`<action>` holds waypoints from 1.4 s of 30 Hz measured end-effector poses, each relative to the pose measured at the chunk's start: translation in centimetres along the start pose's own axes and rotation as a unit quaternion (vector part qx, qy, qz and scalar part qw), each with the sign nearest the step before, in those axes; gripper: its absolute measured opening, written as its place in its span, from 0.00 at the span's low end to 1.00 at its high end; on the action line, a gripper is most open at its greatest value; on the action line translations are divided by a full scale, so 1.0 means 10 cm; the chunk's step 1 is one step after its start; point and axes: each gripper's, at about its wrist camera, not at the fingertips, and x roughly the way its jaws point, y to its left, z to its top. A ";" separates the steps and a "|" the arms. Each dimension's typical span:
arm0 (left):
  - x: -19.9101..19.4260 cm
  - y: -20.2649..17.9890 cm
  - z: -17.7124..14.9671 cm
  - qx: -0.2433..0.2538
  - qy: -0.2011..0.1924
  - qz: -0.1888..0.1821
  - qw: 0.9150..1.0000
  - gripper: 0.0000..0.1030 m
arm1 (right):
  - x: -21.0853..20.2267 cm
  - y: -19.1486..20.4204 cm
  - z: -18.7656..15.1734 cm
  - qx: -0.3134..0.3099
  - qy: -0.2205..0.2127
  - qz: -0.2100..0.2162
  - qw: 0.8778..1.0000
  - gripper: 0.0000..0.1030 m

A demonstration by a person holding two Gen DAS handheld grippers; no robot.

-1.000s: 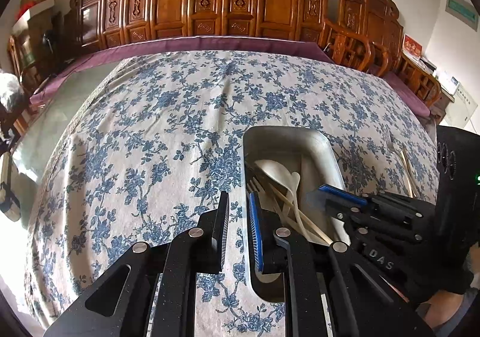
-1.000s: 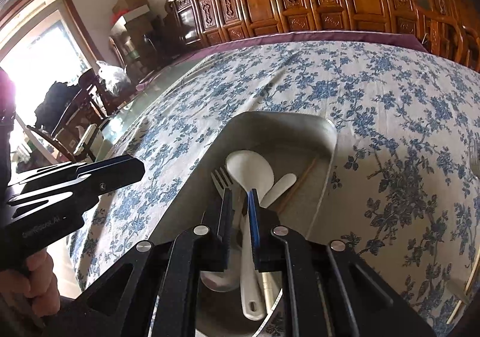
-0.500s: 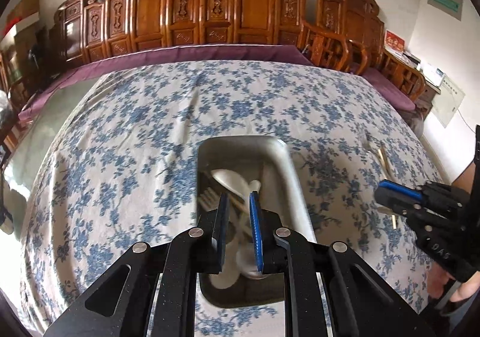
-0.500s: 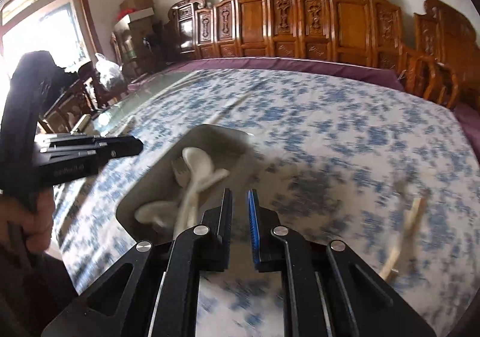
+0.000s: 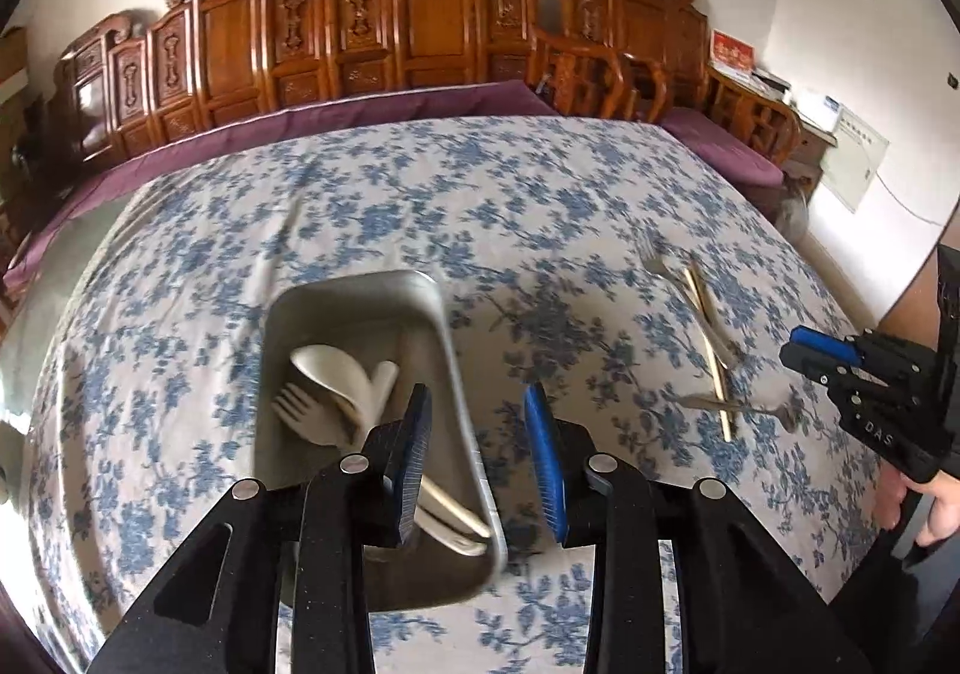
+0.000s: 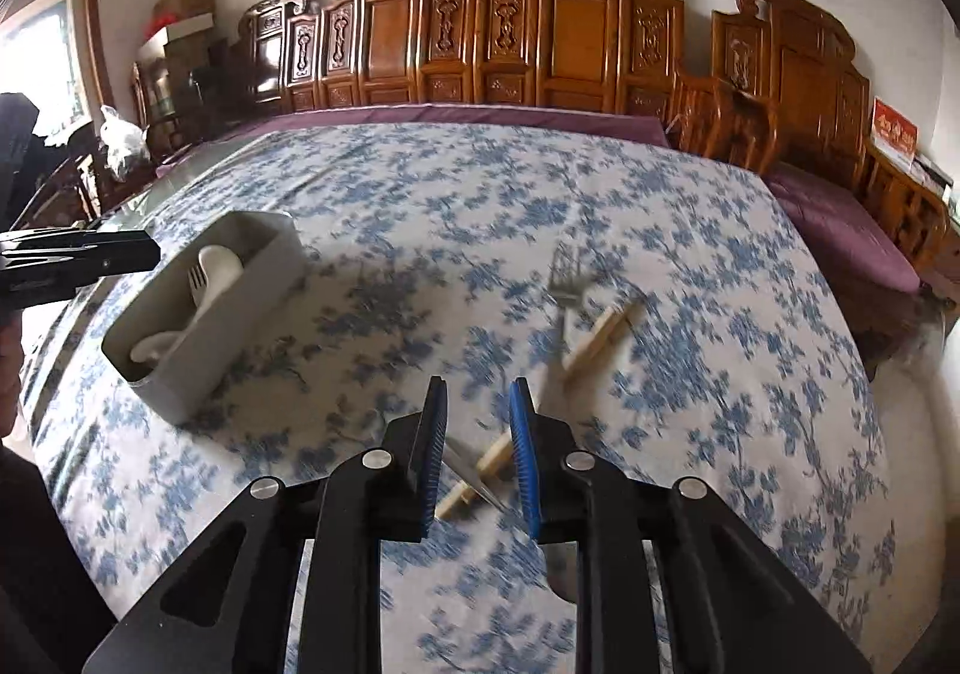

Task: Organize utensils
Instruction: 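Move the right tool to the pile and close on the metal spoon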

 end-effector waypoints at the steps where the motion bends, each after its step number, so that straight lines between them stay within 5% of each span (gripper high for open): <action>1: 0.02 -0.05 -0.01 0.004 0.003 -0.003 1.000 0.29 | 0.01 -0.05 -0.04 0.002 0.001 -0.006 1.000 0.23; 13: 0.23 -0.53 -0.18 0.057 0.032 -0.020 0.998 0.31 | 0.23 -0.07 -0.33 -0.039 0.069 -0.018 0.997 0.23; 17: 0.27 -0.62 -0.22 0.068 0.037 -0.024 0.997 0.31 | 0.19 -0.02 -0.46 -0.057 0.075 -0.024 0.995 0.48; 28: 0.33 -0.75 -0.26 0.082 0.045 -0.027 0.995 0.31 | 0.24 -0.15 -0.59 -0.052 0.097 -0.053 0.992 0.48; 42: 0.37 -0.80 -0.29 0.087 0.049 -0.022 0.995 0.31 | 0.31 -0.36 -0.60 -0.027 0.105 -0.084 0.991 0.10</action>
